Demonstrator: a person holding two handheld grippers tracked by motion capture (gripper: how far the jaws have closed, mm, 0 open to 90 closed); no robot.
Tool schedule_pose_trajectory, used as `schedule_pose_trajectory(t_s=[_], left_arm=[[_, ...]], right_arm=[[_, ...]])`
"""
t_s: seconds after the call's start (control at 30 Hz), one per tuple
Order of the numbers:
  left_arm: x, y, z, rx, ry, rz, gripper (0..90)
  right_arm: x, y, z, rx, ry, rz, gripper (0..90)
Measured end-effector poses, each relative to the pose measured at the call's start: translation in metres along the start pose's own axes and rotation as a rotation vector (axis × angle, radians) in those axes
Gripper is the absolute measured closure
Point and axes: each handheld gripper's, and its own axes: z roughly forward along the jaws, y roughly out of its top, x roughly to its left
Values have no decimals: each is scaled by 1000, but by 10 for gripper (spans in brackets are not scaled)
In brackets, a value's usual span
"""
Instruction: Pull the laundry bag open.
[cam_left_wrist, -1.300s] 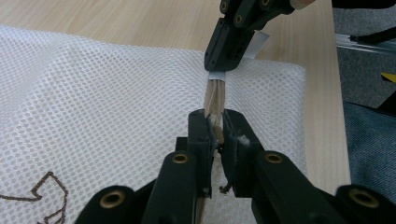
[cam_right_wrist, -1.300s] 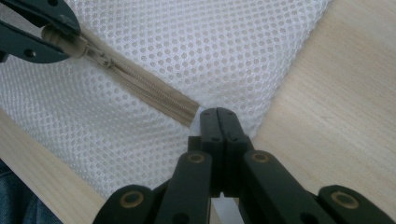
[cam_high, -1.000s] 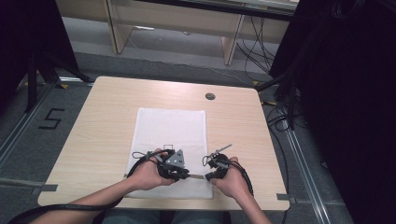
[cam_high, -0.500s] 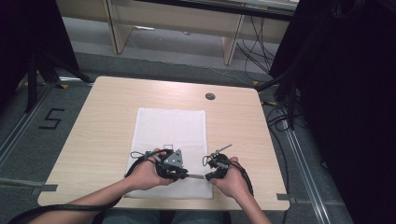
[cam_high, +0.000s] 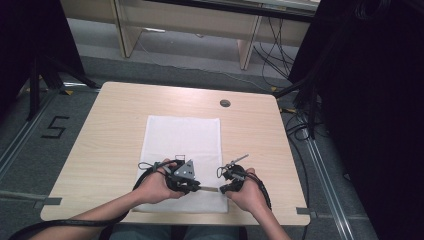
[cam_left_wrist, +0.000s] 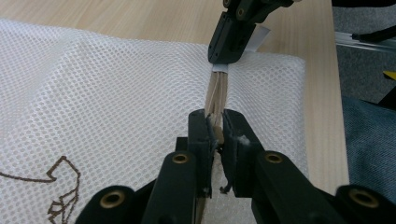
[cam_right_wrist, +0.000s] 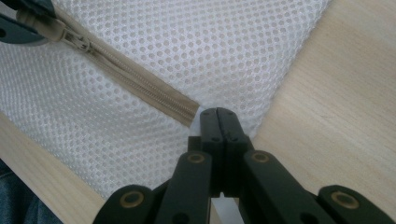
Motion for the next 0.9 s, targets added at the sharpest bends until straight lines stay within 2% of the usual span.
schedule_pose_trajectory(t_s=[0.03, 0.4, 0.43, 0.5, 0.67, 0.7, 0.9], left_arm=[[0, 0, 0, 5, 1, 13, 817], [0, -1, -2, -1, -2, 4, 817], [1, -1, -2, 1, 3, 20, 817], [-1, -2, -3, -3, 3, -7, 817], [1, -3, -5, 5, 1, 11, 817], [1, -4, -5, -1, -1, -7, 817], [1, -5, -5, -2, -3, -13, 817]], right_arm=[[0, 0, 0, -2, -1, -3, 900], [-1, 0, 1, -17, 3, -5, 900], [-1, 0, 0, -8, 2, -6, 900], [-1, 0, 0, -9, -1, -9, 900], [-1, 0, 0, -11, -3, -7, 900], [0, 0, 0, -14, -4, -2, 900], [0, 0, 0, -8, -4, 7, 900]])
